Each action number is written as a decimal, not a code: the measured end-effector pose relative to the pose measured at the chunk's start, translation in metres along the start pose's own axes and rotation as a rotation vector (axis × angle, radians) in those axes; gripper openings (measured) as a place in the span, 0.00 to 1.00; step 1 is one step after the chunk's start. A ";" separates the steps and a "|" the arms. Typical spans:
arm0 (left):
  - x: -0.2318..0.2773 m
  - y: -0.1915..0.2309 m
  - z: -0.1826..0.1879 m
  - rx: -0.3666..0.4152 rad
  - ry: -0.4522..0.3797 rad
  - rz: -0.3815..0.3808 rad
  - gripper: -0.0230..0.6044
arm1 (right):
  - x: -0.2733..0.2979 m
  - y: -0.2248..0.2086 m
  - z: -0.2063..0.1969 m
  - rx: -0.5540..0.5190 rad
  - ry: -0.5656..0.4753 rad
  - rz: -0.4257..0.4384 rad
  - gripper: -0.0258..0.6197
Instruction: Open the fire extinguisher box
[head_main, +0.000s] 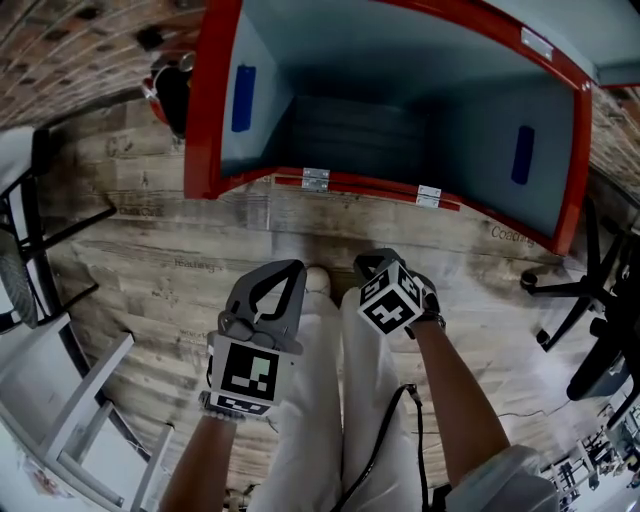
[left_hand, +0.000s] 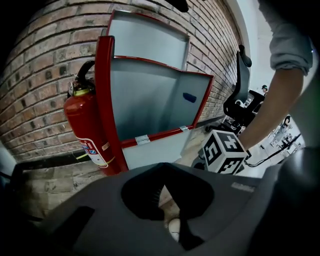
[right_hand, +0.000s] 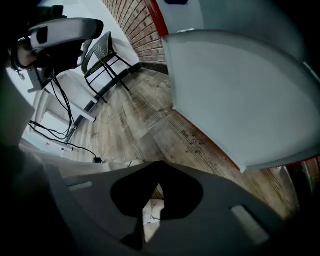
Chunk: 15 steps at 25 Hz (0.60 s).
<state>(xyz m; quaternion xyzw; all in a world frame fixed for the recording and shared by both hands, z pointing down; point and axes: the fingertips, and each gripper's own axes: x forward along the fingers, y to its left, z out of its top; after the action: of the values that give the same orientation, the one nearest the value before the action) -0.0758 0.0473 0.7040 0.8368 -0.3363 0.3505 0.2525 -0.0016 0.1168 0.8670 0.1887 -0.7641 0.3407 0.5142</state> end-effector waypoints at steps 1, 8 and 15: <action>-0.001 -0.001 0.004 0.001 -0.003 0.001 0.03 | -0.006 0.000 0.002 0.003 -0.011 -0.005 0.05; -0.026 -0.011 0.041 0.010 -0.038 0.004 0.03 | -0.076 0.000 0.030 0.050 -0.151 -0.070 0.05; -0.080 -0.033 0.099 0.051 -0.084 -0.003 0.03 | -0.180 0.010 0.062 0.066 -0.275 -0.133 0.05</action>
<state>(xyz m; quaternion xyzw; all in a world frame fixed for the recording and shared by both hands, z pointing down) -0.0523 0.0346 0.5751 0.8576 -0.3360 0.3233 0.2171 0.0229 0.0682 0.6847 0.3007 -0.8016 0.3017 0.4196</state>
